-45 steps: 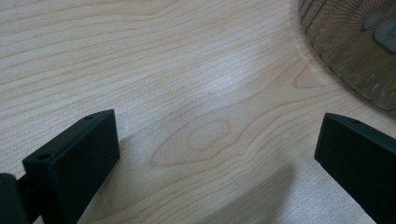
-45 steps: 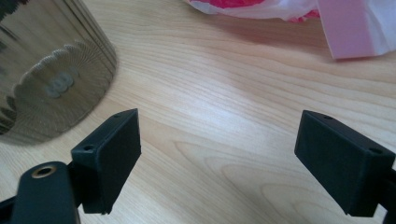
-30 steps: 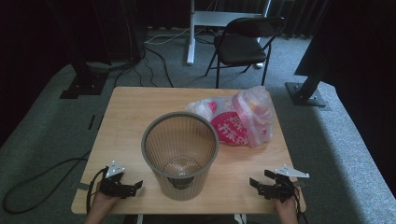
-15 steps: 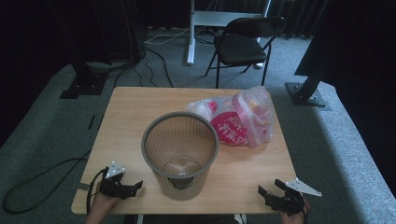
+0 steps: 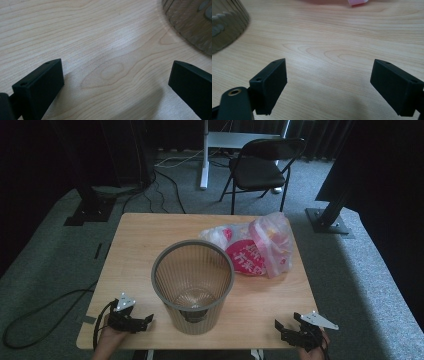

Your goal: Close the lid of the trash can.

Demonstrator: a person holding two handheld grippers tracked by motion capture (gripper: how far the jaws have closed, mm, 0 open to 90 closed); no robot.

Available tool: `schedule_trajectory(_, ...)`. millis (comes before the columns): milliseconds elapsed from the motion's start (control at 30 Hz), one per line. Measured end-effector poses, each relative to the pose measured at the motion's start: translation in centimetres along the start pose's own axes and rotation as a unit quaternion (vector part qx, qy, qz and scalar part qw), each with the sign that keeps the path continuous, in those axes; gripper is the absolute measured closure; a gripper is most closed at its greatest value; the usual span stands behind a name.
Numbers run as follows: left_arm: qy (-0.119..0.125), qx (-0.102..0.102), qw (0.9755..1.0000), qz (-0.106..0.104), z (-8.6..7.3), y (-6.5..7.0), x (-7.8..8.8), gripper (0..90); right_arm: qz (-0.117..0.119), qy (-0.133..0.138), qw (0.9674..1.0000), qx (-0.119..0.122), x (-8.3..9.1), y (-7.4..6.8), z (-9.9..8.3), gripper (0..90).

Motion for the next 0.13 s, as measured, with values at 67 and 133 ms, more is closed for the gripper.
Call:
schedule_trajectory(67,-0.004,-0.006,1.0000,0.005,-0.01,0.07,-0.05,0.0,-0.002,-0.001,1.0000,0.003,-0.05,-0.05,-0.03,13.2)
schedule_trajectory(133,-0.005,-0.007,0.9999,0.006,-0.01,0.08,-0.06,0.0,-0.005,-0.003,1.0000,0.007,-0.08,-0.10,-0.04,13.1)
Point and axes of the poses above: each handheld gripper's, and its own axes: x roughly backward along the jaws, z roughly out of its top, y roughly to its right, the point moved 5 cm from there along -x, roughly forward along the jaws, and after that the axes turned 8 degrees about -z, right-handed, at the moved point
